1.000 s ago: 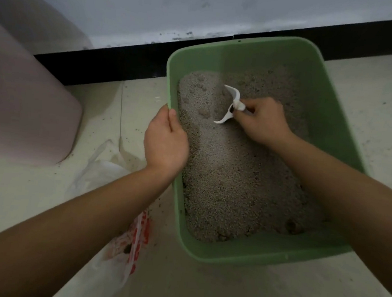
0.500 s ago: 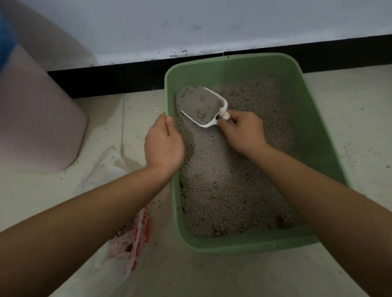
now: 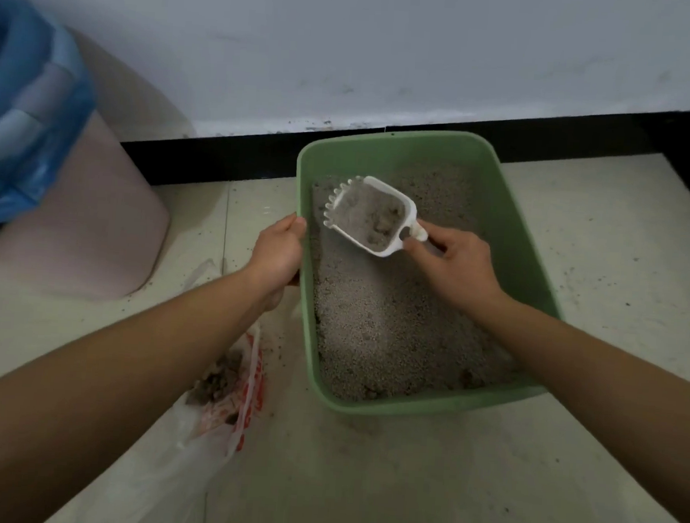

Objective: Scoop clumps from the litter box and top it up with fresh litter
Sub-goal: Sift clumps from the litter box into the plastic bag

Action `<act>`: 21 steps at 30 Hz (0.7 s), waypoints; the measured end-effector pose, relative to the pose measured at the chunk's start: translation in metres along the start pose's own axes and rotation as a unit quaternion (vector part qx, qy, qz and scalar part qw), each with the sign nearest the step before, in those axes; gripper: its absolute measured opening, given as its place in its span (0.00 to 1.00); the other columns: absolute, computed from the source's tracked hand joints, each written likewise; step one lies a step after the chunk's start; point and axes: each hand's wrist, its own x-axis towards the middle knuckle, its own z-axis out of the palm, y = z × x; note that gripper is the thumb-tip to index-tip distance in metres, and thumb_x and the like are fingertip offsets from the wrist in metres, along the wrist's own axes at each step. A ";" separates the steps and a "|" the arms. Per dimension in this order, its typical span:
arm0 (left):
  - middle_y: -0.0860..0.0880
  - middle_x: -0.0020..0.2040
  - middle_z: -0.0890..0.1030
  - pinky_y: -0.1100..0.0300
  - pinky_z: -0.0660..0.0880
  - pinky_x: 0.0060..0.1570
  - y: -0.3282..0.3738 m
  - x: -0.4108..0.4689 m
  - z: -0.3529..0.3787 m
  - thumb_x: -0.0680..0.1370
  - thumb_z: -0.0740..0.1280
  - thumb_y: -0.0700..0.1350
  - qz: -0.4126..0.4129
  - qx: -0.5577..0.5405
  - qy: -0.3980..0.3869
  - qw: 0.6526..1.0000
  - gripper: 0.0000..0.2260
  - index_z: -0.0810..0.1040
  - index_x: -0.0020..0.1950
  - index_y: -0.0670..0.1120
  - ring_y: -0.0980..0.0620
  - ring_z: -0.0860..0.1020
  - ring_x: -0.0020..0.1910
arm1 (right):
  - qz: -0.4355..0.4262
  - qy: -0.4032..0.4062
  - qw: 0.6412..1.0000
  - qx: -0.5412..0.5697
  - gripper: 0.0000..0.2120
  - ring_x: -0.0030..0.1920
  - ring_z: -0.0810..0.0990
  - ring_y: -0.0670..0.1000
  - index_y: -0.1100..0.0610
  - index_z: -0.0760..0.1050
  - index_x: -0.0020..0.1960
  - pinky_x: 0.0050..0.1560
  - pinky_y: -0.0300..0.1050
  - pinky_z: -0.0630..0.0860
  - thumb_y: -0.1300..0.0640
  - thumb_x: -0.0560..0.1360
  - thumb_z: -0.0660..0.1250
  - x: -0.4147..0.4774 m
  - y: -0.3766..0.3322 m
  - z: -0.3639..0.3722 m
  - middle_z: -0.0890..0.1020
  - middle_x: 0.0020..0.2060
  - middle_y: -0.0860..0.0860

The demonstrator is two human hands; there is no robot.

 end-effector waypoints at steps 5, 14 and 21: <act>0.48 0.41 0.81 0.55 0.76 0.45 -0.003 -0.034 -0.001 0.83 0.55 0.48 -0.052 -0.007 -0.029 0.998 0.15 0.80 0.56 0.45 0.48 0.77 0.41 | -0.028 -0.042 0.999 -0.017 0.16 0.44 0.83 0.51 0.44 0.78 0.64 0.47 0.50 0.81 0.47 0.77 0.69 -0.037 0.009 -0.020 0.86 0.45 0.51; 0.47 0.42 0.79 0.55 0.71 0.42 -0.015 -0.066 -0.015 0.82 0.56 0.46 -0.088 -0.011 -0.062 0.994 0.14 0.81 0.50 0.48 0.49 0.74 0.41 | -0.054 -0.181 0.980 -0.062 0.14 0.32 0.78 0.46 0.42 0.79 0.63 0.37 0.45 0.74 0.49 0.77 0.70 -0.081 0.014 -0.034 0.83 0.35 0.45; 0.47 0.43 0.83 0.57 0.73 0.38 -0.018 -0.068 -0.019 0.80 0.54 0.35 -0.073 -0.023 -0.051 0.996 0.17 0.81 0.56 0.46 0.51 0.75 0.39 | -0.078 -0.181 0.978 -0.073 0.16 0.39 0.82 0.51 0.41 0.78 0.64 0.43 0.50 0.77 0.46 0.77 0.68 -0.087 0.011 -0.038 0.85 0.38 0.50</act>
